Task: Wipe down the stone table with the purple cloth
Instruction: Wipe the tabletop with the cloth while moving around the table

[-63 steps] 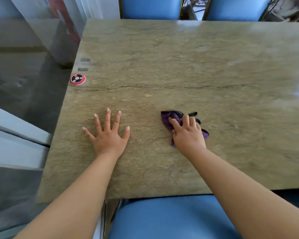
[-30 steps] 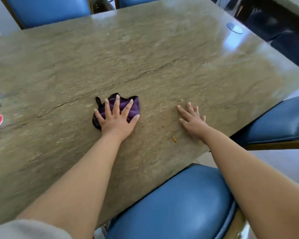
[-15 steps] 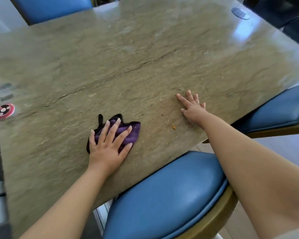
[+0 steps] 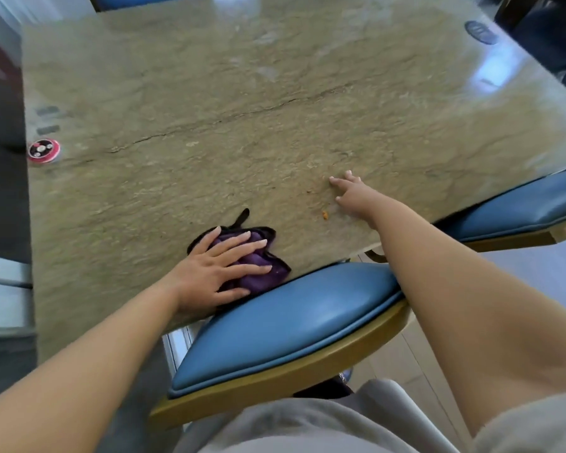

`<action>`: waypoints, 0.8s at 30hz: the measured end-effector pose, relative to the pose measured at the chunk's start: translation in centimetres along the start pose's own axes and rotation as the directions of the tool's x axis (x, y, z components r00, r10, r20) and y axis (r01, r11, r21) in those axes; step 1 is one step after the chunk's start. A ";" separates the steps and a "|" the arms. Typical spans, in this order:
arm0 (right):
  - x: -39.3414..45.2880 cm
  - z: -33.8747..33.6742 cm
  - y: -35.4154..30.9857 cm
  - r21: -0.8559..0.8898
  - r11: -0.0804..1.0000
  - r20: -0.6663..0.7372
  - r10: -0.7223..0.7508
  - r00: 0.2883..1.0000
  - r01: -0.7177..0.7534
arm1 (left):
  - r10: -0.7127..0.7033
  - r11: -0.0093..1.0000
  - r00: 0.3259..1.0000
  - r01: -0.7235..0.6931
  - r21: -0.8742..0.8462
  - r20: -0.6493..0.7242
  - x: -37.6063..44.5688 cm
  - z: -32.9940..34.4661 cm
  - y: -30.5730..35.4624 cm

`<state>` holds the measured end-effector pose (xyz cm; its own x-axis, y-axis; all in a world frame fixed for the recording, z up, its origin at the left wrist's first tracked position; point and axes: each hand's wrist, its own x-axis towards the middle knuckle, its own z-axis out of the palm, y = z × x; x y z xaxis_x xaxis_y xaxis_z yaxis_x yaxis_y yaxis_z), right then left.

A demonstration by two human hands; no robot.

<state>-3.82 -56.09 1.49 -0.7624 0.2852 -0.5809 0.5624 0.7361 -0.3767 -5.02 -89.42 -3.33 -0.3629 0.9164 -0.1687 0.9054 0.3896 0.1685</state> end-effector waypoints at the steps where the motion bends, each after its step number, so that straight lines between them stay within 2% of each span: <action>1: -0.2 0.0 0.3 -0.010 1.000 0.004 -0.011 1.000 0.011 | -0.019 1.000 1.000 0.019 0.002 -0.003 -0.6 -0.1 -0.9; 4: -0.5 -0.2 1.0 -0.018 0.999 -0.009 -0.038 0.999 0.038 | -0.156 0.988 0.988 0.156 -0.012 0.009 0.1 -0.3 -1.3; 6: -0.8 -0.4 1.3 0.020 0.998 -0.022 -0.051 0.998 0.051 | -0.184 0.983 0.983 0.184 -0.002 0.008 1.9 -0.4 -0.1; 13: -0.9 -1.7 4.1 0.079 0.997 -0.127 0.032 0.991 -0.022 | -0.026 0.999 0.994 0.029 -0.027 0.110 11.7 -1.1 5.4; 16: -0.9 -1.8 4.2 0.094 0.995 -0.124 0.032 0.992 -0.020 | 0.017 1.000 0.990 -0.016 -0.011 0.137 14.5 -1.3 7.6; 21: -0.4 -2.7 4.5 0.082 0.995 -0.090 0.068 0.994 -0.060 | 0.116 0.993 0.991 -0.117 0.016 0.070 11.4 -1.2 5.5; 24: 0.0 -3.3 5.6 0.091 0.990 -0.105 0.121 0.987 -0.111 | 0.101 0.994 0.995 -0.101 0.045 0.002 7.3 -0.5 2.7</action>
<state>-1.72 -49.92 1.78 -0.7183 0.4352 -0.5428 0.6706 0.6408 -0.3738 -5.36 -81.66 -3.60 -0.2691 0.9509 -0.1532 0.9464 0.2906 0.1411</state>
